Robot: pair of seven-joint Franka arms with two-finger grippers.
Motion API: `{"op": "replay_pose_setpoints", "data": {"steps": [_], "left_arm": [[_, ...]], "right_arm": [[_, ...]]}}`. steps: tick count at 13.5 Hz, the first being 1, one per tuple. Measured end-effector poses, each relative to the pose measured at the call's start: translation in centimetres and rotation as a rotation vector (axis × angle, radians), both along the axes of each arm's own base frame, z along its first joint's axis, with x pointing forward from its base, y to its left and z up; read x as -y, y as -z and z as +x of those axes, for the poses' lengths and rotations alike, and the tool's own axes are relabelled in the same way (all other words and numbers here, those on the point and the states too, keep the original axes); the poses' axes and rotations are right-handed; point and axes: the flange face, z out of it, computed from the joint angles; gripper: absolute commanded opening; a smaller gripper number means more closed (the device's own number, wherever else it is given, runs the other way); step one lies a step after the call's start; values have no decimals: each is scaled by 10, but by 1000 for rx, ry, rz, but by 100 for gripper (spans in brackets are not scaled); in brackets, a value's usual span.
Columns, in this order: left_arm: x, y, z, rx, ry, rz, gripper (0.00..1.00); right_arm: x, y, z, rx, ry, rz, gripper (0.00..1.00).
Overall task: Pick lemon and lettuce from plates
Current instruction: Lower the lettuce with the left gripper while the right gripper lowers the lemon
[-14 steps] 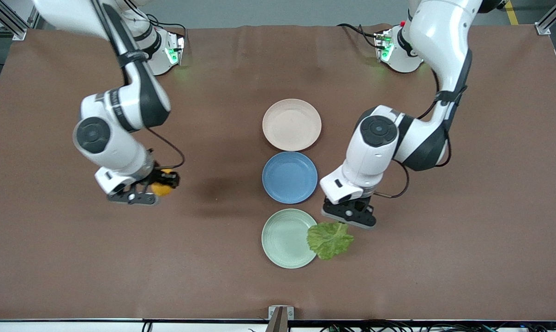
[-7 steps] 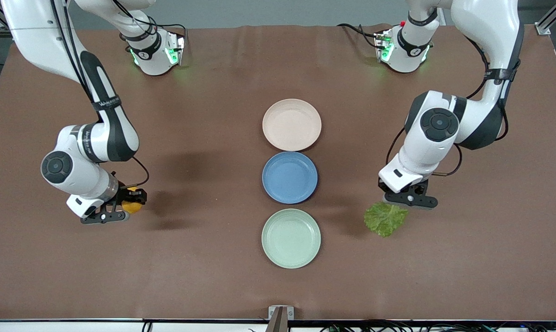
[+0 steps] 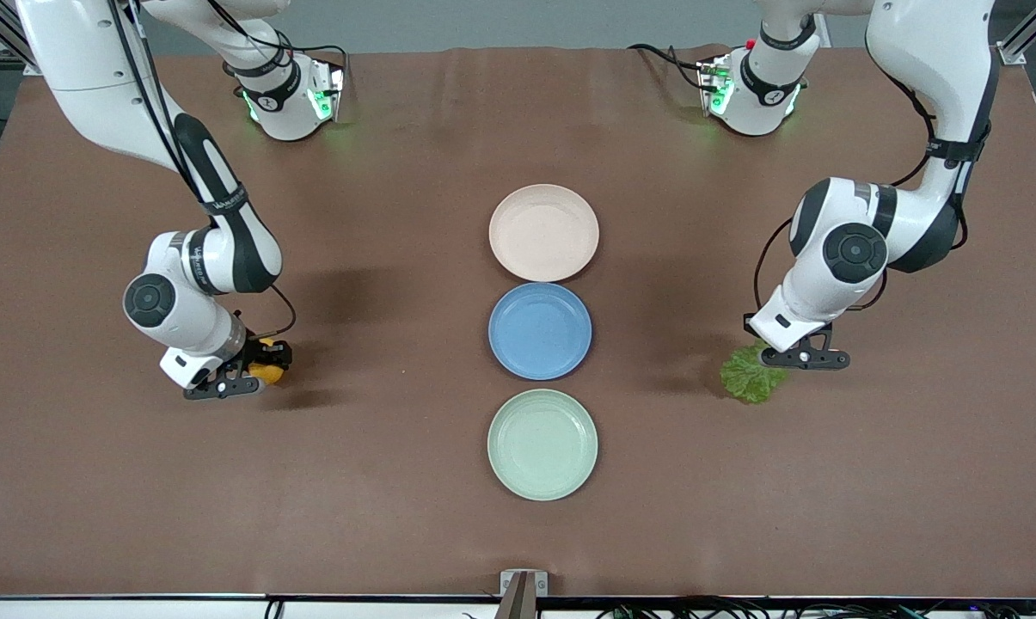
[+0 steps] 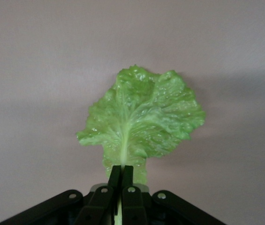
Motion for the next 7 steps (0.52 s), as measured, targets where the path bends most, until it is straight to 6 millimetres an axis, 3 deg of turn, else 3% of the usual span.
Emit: {"op": "replay_pose_setpoints", "data": {"steps": [4,7], "left_arm": [[-22,25,-7,12,2,11,5],[-29,33,-8,6,4,19,7]], "right_arm": [[0,7,-13,-23,-1,-1,1],[0,7,-18,-30,-1,-1,3]]}}
